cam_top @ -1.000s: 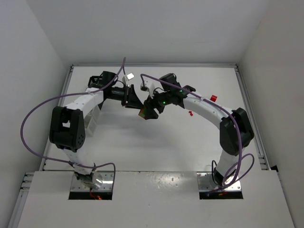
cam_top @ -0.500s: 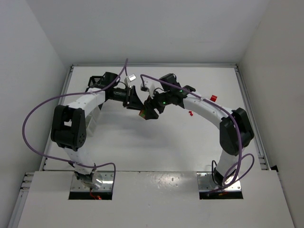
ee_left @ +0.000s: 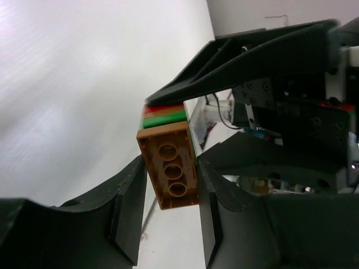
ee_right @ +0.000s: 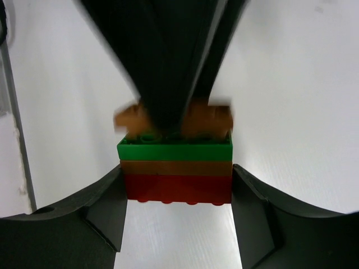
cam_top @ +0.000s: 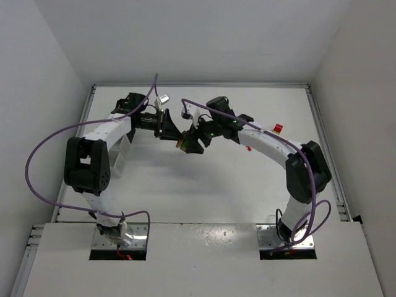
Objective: Sort the legos into containers by color
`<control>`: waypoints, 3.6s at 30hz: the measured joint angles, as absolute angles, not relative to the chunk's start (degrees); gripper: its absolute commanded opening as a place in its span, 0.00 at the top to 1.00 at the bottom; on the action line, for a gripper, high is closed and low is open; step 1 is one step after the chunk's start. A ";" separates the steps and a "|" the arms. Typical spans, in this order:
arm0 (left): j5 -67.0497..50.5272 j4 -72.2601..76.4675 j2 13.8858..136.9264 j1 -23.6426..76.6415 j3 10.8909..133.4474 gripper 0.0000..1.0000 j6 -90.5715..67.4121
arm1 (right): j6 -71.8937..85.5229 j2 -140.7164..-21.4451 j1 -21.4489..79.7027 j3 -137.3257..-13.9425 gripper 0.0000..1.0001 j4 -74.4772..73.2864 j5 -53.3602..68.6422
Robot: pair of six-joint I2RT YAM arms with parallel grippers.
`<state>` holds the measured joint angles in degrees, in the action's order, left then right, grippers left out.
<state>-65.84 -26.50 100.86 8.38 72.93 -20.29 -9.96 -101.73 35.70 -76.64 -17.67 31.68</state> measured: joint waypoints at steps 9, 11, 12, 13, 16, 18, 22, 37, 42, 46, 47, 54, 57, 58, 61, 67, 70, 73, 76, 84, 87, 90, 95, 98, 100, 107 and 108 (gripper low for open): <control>-66.19 -23.86 100.86 -3.86 75.85 0.88 -20.69 | -10.76 -100.55 34.96 -72.75 1.00 -21.65 30.37; -66.28 -23.88 100.84 -3.55 75.83 0.89 -20.69 | -11.16 -100.55 34.83 -72.42 1.00 -21.91 30.09; -66.30 -23.88 100.82 -3.36 75.83 0.89 -20.60 | -11.38 -100.55 34.79 -72.31 1.00 -22.11 29.98; -66.19 -23.99 100.82 -3.44 75.83 0.89 -20.25 | -11.62 -100.55 34.72 -72.16 1.00 -22.24 29.91; -64.01 -26.20 100.22 -4.34 76.07 0.90 -18.41 | -12.23 -100.55 34.70 -71.68 1.00 -22.90 29.54; -59.96 -29.58 99.29 -6.39 77.25 0.90 -15.75 | -12.53 -100.55 34.70 -71.57 1.00 -23.27 29.34; -50.59 -35.27 94.80 -13.13 78.98 0.90 -10.00 | -13.06 -100.55 34.70 -71.57 1.00 -23.77 29.02; -30.33 -46.11 88.75 -23.18 74.08 0.80 0.97 | -13.34 -101.69 34.76 -73.54 1.00 -24.58 29.21; -29.06 -44.34 88.75 -23.18 72.99 0.67 -0.34 | -13.34 -101.73 34.76 -74.02 1.00 -24.56 29.23; -28.60 -42.92 89.03 -23.18 72.88 0.50 -1.28 | -13.34 -101.75 34.76 -74.04 1.00 -24.58 29.23; -28.56 -42.57 89.21 -23.18 72.88 0.46 -1.78 | -13.34 -101.75 34.76 -74.02 1.00 -24.58 29.23; -28.56 -40.91 90.78 -23.18 72.88 0.32 -3.68 | -13.34 -101.75 34.76 -74.08 1.00 -24.58 29.45; -31.38 -40.56 90.78 -23.18 72.90 0.35 -3.62 | -13.28 -101.75 34.76 -74.17 1.00 -24.56 30.06; -32.75 -40.42 90.76 -23.14 72.90 0.36 -3.51 | -13.28 -101.75 34.76 -74.22 1.00 -24.47 30.24; -40.73 -40.32 90.74 -22.15 72.95 0.38 -2.68 | -12.75 -101.75 34.76 -74.39 1.00 -24.05 31.62; -53.36 -41.76 90.78 -12.05 73.52 0.38 -0.43 | -10.13 -101.86 34.98 -78.08 1.00 -23.38 36.99; -57.43 -42.94 91.74 -6.22 73.69 0.38 -0.08 | -8.86 -102.26 35.44 -81.03 1.00 -22.02 39.03; -61.14 -43.92 94.94 -1.30 74.61 0.38 -0.30 | -8.32 -103.00 36.34 -83.68 1.00 -20.93 39.27; -61.91 -44.49 96.68 0.86 75.53 0.38 -0.69 | -8.47 -103.22 37.39 -84.09 1.00 -20.97 38.24; -64.82 -44.51 97.69 3.25 78.19 0.33 -2.04 | -9.93 -103.66 40.58 -84.14 1.00 -21.06 32.23; -65.54 -44.51 97.73 3.88 78.19 0.33 -2.37 | -10.35 -103.66 41.41 -84.14 1.00 -21.06 30.37; -65.93 -44.51 97.84 4.99 78.22 0.31 -2.57 | -10.50 -103.70 41.58 -84.14 1.00 -21.06 29.43; -66.24 -44.53 98.21 6.59 78.22 0.36 -2.70 | -10.52 -104.09 41.76 -84.25 1.00 -21.04 28.47; -65.71 -44.47 98.28 6.76 78.22 0.49 -2.63 | -10.52 -104.22 41.76 -84.25 1.00 -21.06 28.51; -65.04 -44.34 98.48 6.72 78.22 0.60 -2.44 | -10.52 -104.22 41.76 -84.47 1.00 -21.12 28.53; -65.45 -44.66 98.59 4.54 78.22 0.71 -3.68 | -11.20 -104.29 41.93 -84.01 1.00 -19.44 27.38; -65.76 -44.84 98.65 3.99 78.26 0.71 -3.68 | -11.31 -104.29 41.95 -83.66 1.00 -18.39 27.40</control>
